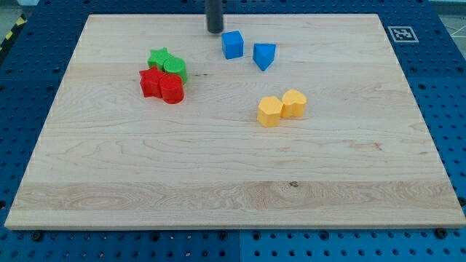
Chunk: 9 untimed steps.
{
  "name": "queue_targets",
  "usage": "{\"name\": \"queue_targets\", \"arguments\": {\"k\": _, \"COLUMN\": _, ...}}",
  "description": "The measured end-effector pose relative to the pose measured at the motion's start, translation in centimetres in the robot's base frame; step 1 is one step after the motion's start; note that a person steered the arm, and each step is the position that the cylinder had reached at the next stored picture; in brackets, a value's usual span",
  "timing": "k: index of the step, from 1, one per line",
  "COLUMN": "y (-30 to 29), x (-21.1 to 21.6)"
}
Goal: Move the blue cube to the yellow hexagon and yellow heart
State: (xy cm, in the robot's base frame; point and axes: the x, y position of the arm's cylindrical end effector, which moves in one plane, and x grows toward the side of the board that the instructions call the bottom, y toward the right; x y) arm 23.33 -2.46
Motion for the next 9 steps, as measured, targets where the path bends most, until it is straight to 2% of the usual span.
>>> {"name": "queue_targets", "arguments": {"k": 2, "y": -0.3, "x": 4.6}}
{"name": "queue_targets", "arguments": {"k": 3, "y": 1.3, "x": 5.5}}
{"name": "queue_targets", "arguments": {"k": 5, "y": 3.0, "x": 2.5}}
{"name": "queue_targets", "arguments": {"k": 7, "y": 3.9, "x": 4.4}}
{"name": "queue_targets", "arguments": {"k": 9, "y": 2.3, "x": 5.2}}
